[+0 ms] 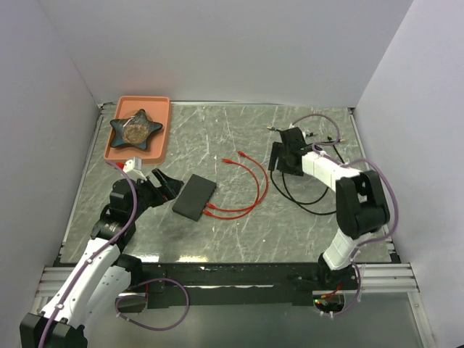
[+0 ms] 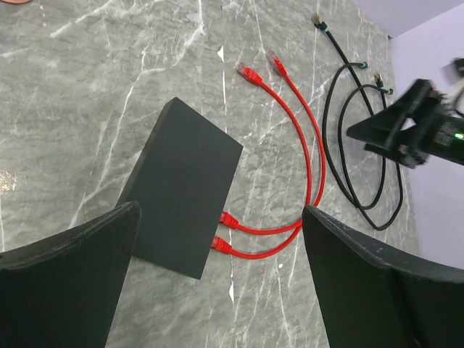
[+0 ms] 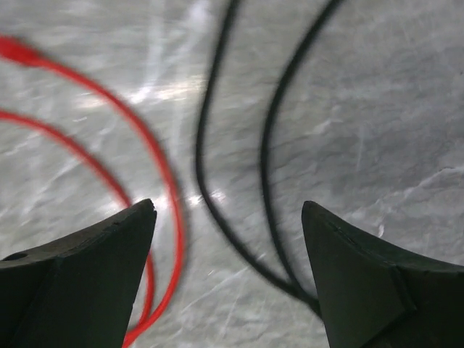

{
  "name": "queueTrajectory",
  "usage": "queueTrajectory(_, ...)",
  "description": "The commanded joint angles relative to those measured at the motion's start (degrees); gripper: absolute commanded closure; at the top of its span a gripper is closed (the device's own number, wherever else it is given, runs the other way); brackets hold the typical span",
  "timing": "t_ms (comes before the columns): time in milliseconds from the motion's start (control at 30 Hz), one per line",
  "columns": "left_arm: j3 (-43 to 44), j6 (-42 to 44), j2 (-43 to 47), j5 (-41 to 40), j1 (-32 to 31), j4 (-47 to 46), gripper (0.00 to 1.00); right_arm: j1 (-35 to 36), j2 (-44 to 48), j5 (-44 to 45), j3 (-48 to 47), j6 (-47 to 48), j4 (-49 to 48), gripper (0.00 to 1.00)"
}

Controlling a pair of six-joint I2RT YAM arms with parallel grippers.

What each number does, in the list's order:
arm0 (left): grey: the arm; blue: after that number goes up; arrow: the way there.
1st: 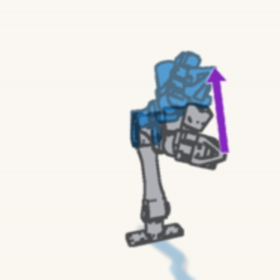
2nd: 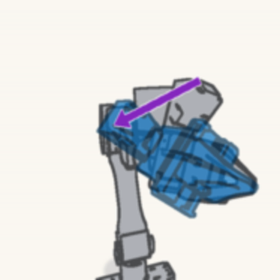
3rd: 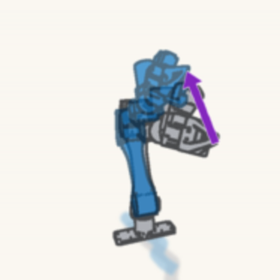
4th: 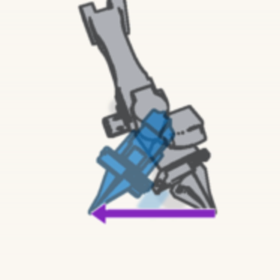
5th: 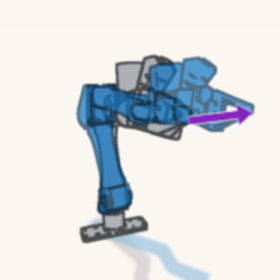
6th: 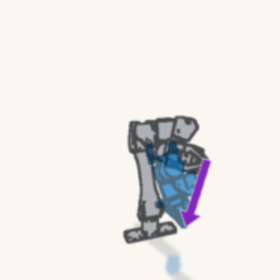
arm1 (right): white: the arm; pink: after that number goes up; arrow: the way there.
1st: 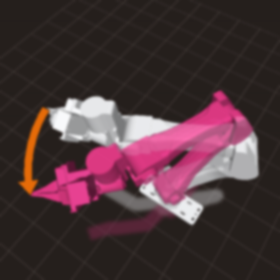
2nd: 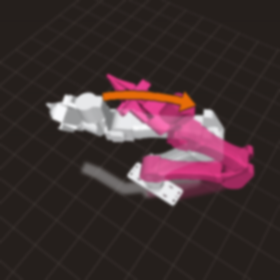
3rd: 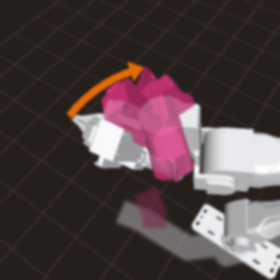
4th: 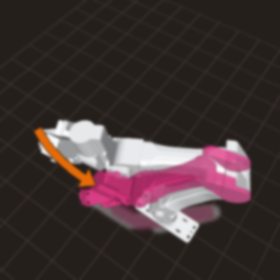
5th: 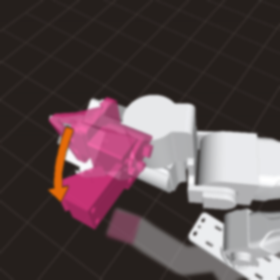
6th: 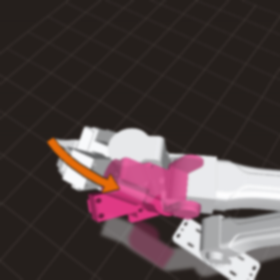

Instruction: Insert the plug into the switch port

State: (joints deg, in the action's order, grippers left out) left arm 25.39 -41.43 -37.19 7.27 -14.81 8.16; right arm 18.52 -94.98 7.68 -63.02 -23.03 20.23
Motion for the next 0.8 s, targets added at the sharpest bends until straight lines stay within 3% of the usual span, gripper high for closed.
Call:
queueTrajectory(0, 1.86, 0.47, -0.51, 1.34, 0.22, -1.66, 0.01, -2.08, -3.63, -2.85, -4.04, -3.43, 3.42, 0.22)
queueTrajectory(233, 1.6, 1.0, -0.51, 1.52, 0.22, -1.92, 0.01, -3.32, -7.06, -3.29, -3.16, -4.48, 2.8, 0.36)
queueTrajectory(267, 1.6, 1.0, -0.52, 1.61, 0.22, -2.01, 0.01, -3.32, -7.15, -3.11, -2.81, -4.57, 2.71, 0.43)
queueTrajectory(533, 1.68, 0.91, -0.25, 2.75, 0.22, -2.1, 0.01, -3.58, -8.91, -2.5, -1.75, -5.36, 2.88, 0.44)
queueTrajectory(567, 1.68, 0.91, -0.08, 2.93, 0.22, -2.1, 0.01, -3.58, -8.82, -2.32, -1.49, -5.54, 2.8, 0.51)
queueTrajectory(633, 1.77, 0.83, 0.36, 3.19, 0.22, -2.01, 0.01, -3.76, -8.73, -2.41, -1.49, -5.63, 2.8, 0.51)
queueTrajectory(667, 1.86, 0.82, 0.54, 3.19, 0.22, -2.01, 0.01, -3.67, -8.82, -2.32, -1.66, -5.63, 3.06, 0.56)
queueTrajectory(767, 1.95, 0.74, 1.33, 3.45, 0.22, -1.66, 0.0, -3.76, -9.61, -1.79, -2.72, -5.1, 4.37, 0.57)
